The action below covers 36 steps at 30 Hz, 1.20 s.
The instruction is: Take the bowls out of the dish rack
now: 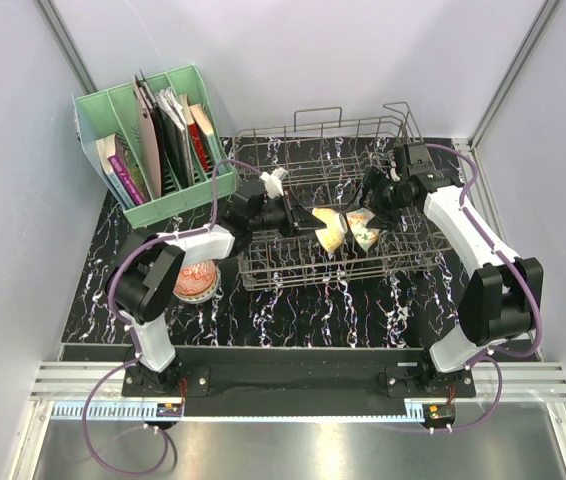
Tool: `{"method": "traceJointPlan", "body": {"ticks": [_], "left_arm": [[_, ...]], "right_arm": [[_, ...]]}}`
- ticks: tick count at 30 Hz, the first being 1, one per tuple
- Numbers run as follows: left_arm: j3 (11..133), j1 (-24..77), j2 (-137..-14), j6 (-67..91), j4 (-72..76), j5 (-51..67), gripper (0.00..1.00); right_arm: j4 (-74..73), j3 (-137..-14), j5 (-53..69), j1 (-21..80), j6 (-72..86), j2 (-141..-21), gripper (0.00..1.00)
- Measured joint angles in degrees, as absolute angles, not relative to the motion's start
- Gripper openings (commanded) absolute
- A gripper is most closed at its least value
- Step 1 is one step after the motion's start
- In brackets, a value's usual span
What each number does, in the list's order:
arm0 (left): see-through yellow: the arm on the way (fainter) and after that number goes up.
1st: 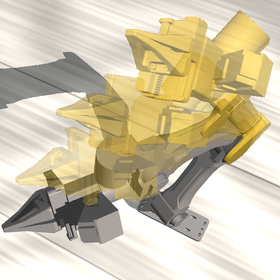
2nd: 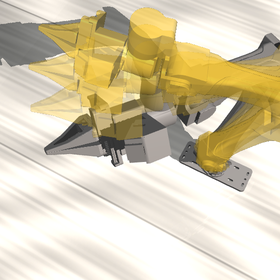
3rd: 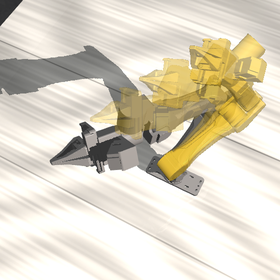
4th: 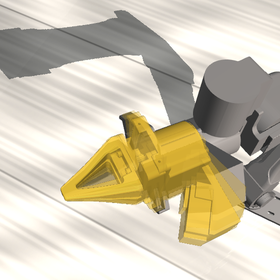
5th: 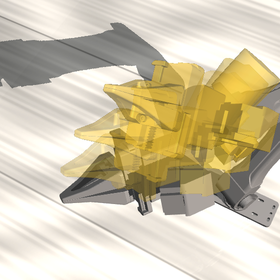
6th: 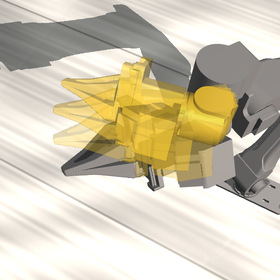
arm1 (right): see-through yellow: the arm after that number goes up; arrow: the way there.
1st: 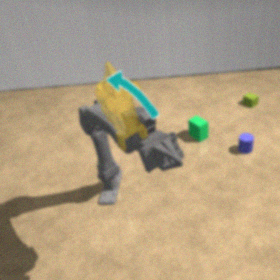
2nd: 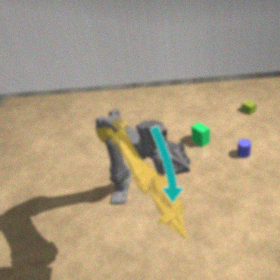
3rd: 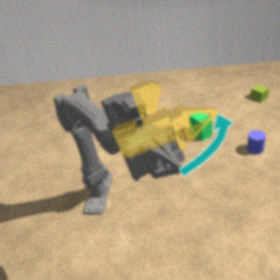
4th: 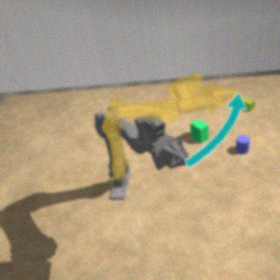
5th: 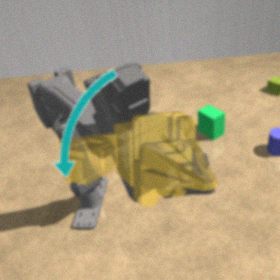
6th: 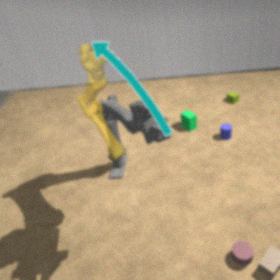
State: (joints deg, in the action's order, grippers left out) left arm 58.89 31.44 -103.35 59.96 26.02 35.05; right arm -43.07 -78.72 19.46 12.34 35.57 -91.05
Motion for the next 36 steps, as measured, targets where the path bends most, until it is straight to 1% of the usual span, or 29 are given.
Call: {"method": "traceJointPlan", "body": {"ticks": [1, 8, 15, 23, 24, 28, 31, 36], "left_arm": [[58.9, 31.9, -103.4, 60.5, 26.7, 35.9, 0.00], [59.6, 32.7, -103.2, 59.7, 25.8, 37.6, 0.00], [64.2, 32.7, -102.4, 53.4, 15.6, 37.9, 0.00], [67.4, 32.3, -102.4, 49.1, 11.3, 37.2, 0.00], [67.7, 32.3, -102.4, 48.8, 10.8, 37.2, 0.10], [69.3, 32.2, -103.0, 47.5, 8.9, 37.3, 0.36], [70.3, 31.8, -103.7, 46.8, 8.8, 37.1, 0.41], [71.7, 31.5, -105.3, 46.7, 8.9, 37.1, 0.40]], "right_arm": [[-43.1, -78.7, 19.4, 12.3, 35.6, -91.0, 0.79], [-43.1, -78.7, 19.1, 12.3, 35.9, -90.8, 0.79], [-43.0, -78.7, 18.7, 12.3, 36.6, -90.4, 0.79], [-43.0, -78.7, 18.4, 12.3, 37.2, -90.4, 0.79], [-43.0, -78.7, 18.4, 12.3, 37.3, -90.4, 0.79], [-43.0, -78.7, 18.4, 12.3, 37.3, -90.4, 0.79], [-43.0, -78.7, 18.5, 12.3, 37.3, -90.4, 0.79], [-42.6, -79.5, 18.5, 12.3, 37.3, -90.5, 0.79]]}}
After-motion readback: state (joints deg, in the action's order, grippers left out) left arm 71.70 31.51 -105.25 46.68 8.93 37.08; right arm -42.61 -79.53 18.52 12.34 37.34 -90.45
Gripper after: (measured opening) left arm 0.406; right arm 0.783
